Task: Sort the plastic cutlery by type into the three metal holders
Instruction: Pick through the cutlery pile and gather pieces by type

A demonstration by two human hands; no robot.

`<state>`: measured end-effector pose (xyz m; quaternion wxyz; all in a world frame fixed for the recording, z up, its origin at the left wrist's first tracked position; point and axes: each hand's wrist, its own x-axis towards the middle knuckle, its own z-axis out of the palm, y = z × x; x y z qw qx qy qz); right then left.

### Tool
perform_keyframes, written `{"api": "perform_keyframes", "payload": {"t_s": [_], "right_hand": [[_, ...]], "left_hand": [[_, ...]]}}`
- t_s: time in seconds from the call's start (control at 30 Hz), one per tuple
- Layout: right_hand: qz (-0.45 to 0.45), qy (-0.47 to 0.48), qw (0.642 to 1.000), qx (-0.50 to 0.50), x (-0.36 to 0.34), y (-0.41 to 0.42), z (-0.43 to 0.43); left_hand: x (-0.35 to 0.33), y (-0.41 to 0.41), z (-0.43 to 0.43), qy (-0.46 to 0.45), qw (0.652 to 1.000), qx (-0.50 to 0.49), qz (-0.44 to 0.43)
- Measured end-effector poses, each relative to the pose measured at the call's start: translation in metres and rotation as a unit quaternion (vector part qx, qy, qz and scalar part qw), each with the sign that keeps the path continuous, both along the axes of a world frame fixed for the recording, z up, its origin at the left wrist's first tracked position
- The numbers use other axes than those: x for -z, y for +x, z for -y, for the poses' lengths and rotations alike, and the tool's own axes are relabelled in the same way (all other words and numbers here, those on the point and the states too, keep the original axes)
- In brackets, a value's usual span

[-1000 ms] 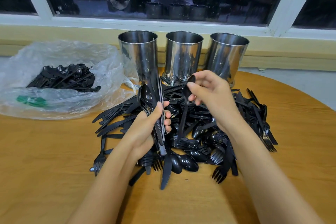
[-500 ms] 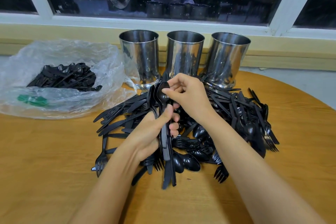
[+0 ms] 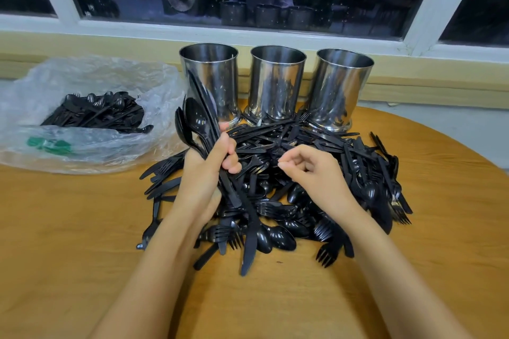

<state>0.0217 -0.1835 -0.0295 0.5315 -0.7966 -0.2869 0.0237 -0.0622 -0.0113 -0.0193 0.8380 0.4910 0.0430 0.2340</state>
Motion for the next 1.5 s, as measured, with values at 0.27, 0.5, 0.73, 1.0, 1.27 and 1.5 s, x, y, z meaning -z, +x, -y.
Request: {"api": "perform_keyframes", "payload": {"t_s": [0.27, 0.5, 0.73, 1.0, 1.27, 1.5], "right_hand": [[0.026, -0.032, 0.999, 0.023, -0.002, -0.011, 0.032], [0.047, -0.057, 0.997, 0.035, 0.000, -0.034, 0.062], [0.043, -0.152, 0.987, -0.040, 0.010, -0.057, 0.092], [0.239, -0.337, 0.909, -0.055, 0.022, -0.075, 0.090], [0.304, -0.116, 0.945, 0.025, 0.006, -0.056, 0.073], [0.237, 0.014, 0.969, 0.070, -0.013, -0.030, 0.061]], "left_hand": [[-0.009, -0.036, 0.053, 0.274, 0.961, -0.024, 0.032], [0.046, -0.060, 0.081, 0.369, 0.926, -0.006, -0.078], [0.020, -0.057, 0.081, 0.216, 0.975, -0.033, -0.050], [0.008, -0.062, 0.080, -0.020, 0.998, 0.029, -0.052], [0.006, -0.062, 0.071, -0.082, 0.992, 0.048, -0.083], [0.006, -0.045, 0.059, -0.084, 0.991, 0.054, -0.092]]}}
